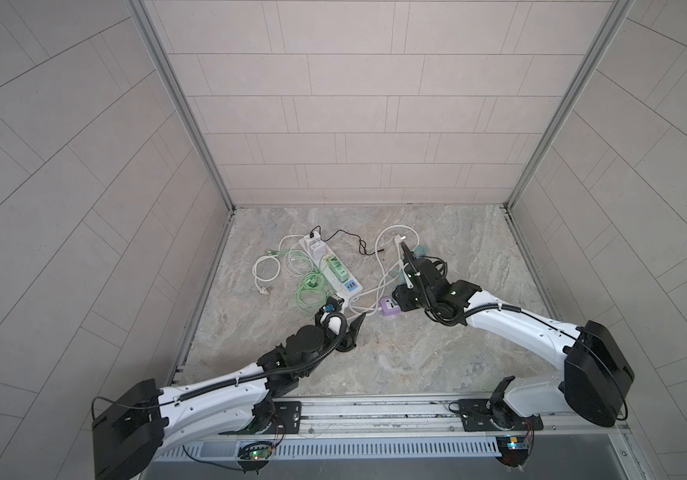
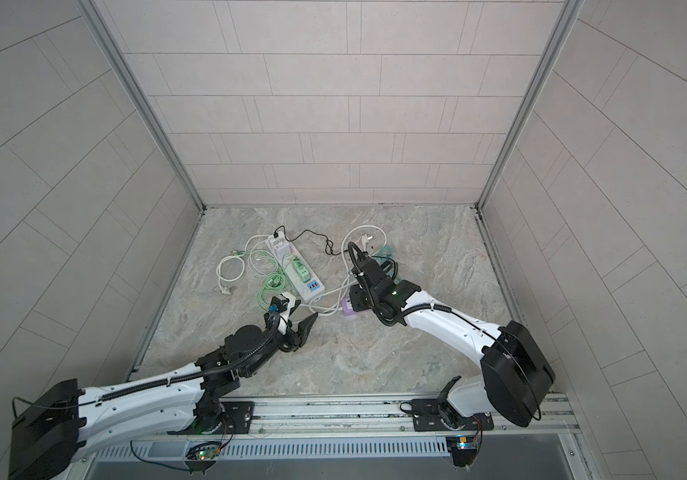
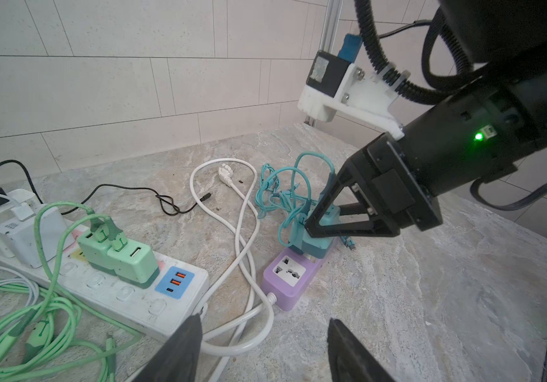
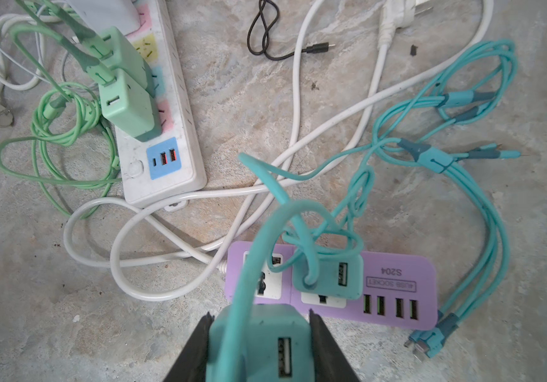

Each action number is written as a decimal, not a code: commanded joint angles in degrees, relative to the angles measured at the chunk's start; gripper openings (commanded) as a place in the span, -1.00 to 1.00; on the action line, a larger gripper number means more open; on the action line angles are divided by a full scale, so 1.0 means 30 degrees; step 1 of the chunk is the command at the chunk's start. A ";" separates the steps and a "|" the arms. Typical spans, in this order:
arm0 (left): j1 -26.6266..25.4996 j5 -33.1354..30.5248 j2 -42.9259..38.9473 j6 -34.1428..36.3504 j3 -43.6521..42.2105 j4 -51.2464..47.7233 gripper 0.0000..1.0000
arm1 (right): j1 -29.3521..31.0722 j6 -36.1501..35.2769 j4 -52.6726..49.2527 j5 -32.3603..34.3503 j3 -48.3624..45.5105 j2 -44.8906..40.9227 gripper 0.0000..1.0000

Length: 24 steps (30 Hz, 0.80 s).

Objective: Insert the plug

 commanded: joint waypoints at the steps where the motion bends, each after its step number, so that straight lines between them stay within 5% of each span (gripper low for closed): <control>1: 0.0029 0.0069 -0.0620 -0.0162 -0.0332 -0.0290 0.29 | 0.0308 -0.0271 0.0333 0.0774 0.0688 0.0636 -0.88; 24: 0.0033 -0.0306 -0.2497 0.0038 -0.0560 -0.1651 0.29 | 0.1297 -0.0465 0.2857 0.3594 0.1075 0.3522 -0.91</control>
